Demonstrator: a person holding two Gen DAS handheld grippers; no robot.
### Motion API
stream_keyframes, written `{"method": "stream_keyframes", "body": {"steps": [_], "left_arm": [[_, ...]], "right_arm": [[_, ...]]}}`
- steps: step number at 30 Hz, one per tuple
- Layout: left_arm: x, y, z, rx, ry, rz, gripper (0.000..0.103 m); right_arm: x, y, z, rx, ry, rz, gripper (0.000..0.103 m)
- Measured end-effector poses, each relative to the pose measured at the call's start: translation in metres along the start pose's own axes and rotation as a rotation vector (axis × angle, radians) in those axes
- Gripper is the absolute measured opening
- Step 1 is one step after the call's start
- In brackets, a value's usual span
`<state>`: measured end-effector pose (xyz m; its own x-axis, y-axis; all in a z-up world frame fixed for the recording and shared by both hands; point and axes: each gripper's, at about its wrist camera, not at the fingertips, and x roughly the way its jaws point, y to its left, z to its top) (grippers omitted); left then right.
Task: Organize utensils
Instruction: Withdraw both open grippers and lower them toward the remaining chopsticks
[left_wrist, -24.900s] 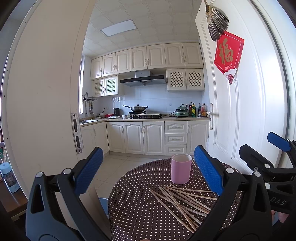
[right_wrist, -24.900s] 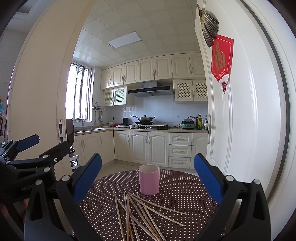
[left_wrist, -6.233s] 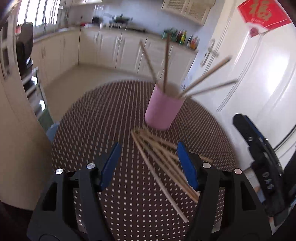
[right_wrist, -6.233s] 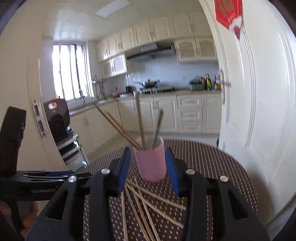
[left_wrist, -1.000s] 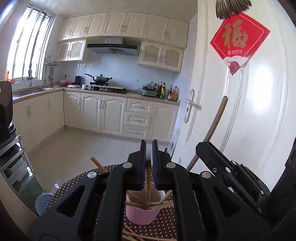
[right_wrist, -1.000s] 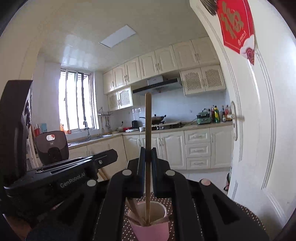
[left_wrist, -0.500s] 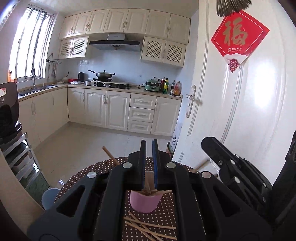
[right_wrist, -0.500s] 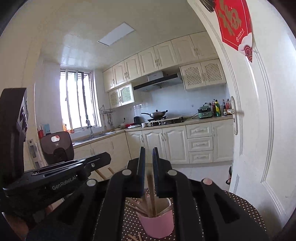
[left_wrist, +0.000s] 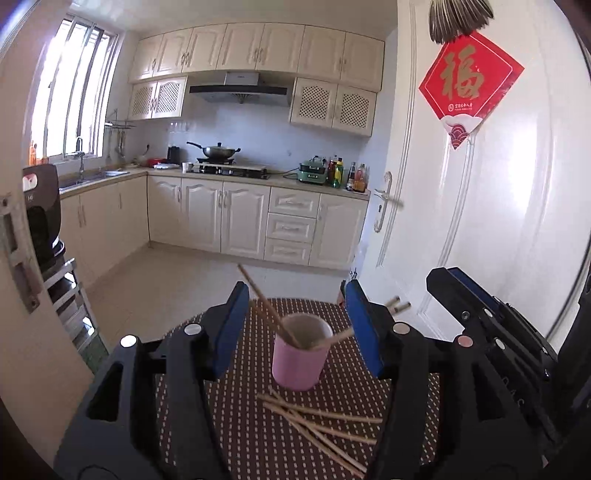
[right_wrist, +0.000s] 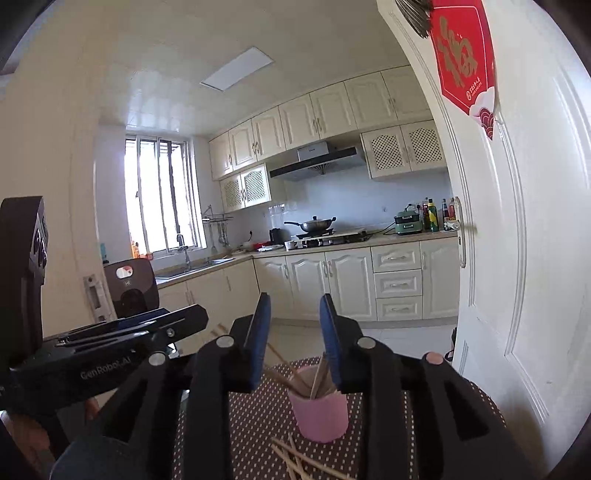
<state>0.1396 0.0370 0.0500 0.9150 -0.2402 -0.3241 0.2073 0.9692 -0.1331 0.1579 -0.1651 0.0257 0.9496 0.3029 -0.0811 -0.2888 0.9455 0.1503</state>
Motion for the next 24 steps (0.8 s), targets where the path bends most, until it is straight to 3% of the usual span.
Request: {"method": "stream_keyframes", "body": {"steps": [5,12,18,24], "left_arm": [[-0.011,-0.001,-0.017,0.012,0.064,0.002,0.059],[-0.001,0.003,-0.056,-0.035,0.264,-0.052,0.060],[0.041,0.014,-0.099,-0.138,0.485,-0.068,0.059],[0.079,0.015,-0.137,-0.209,0.640,-0.076,0.045]], "right_arm": [[-0.012,0.003,-0.013,0.000,0.052,-0.002,0.031],[-0.016,-0.005,-0.039,0.013,0.156,-0.019,0.032],[-0.005,-0.024,-0.069,0.040,0.323,-0.047,0.033],[0.015,-0.037,-0.098,0.054,0.488,-0.033,0.033]]}}
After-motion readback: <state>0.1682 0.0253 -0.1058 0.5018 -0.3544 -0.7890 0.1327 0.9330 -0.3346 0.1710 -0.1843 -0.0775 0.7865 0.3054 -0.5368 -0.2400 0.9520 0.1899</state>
